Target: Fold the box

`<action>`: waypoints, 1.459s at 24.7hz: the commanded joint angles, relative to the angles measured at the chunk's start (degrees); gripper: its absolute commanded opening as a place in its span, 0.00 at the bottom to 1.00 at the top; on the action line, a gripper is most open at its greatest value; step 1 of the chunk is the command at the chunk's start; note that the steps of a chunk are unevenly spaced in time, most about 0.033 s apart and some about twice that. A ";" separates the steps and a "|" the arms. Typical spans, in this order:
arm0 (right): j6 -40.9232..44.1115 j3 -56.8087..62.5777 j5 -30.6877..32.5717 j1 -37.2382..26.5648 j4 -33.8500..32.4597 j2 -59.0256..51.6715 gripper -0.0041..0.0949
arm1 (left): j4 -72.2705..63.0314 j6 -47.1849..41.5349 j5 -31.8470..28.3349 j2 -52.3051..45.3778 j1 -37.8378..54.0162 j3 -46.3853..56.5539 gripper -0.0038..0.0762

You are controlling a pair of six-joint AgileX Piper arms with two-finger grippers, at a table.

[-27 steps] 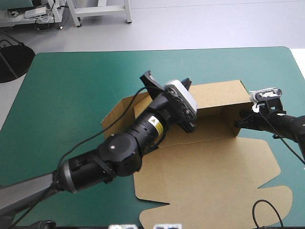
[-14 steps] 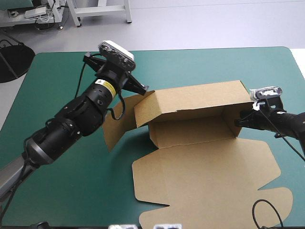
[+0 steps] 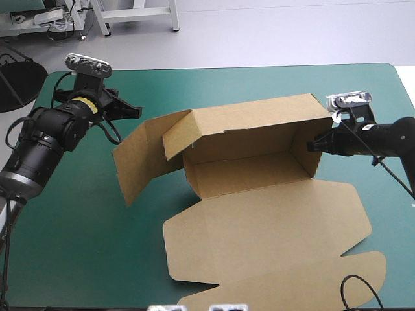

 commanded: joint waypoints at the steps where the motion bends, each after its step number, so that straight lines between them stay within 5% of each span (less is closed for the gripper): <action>1: 11.50 -8.49 2.42 4.77 -4.76 1.46 0.03 | -6.97 5.19 0.82 -2.10 4.52 -2.04 0.05; 5: 20.37 -18.01 8.94 9.25 -11.24 6.80 0.03 | -8.89 7.39 4.03 -2.10 8.94 -2.04 0.05; 9: 27.25 -32.00 22.21 12.52 -14.12 14.81 0.03 | -8.88 8.88 5.52 -2.10 14.65 -1.82 0.05; 18: 36.09 -32.17 22.34 19.89 -13.47 13.60 0.04 | -8.73 10.39 4.94 -1.64 21.86 -1.72 0.05; 27: 38.61 -18.37 22.34 21.72 -13.32 6.07 0.03 | -9.21 11.46 5.20 -0.17 21.86 -1.54 0.05; 36: 37.82 -14.62 21.00 21.61 -24.32 9.30 0.03 | -10.34 11.88 5.09 0.45 21.86 -1.54 0.05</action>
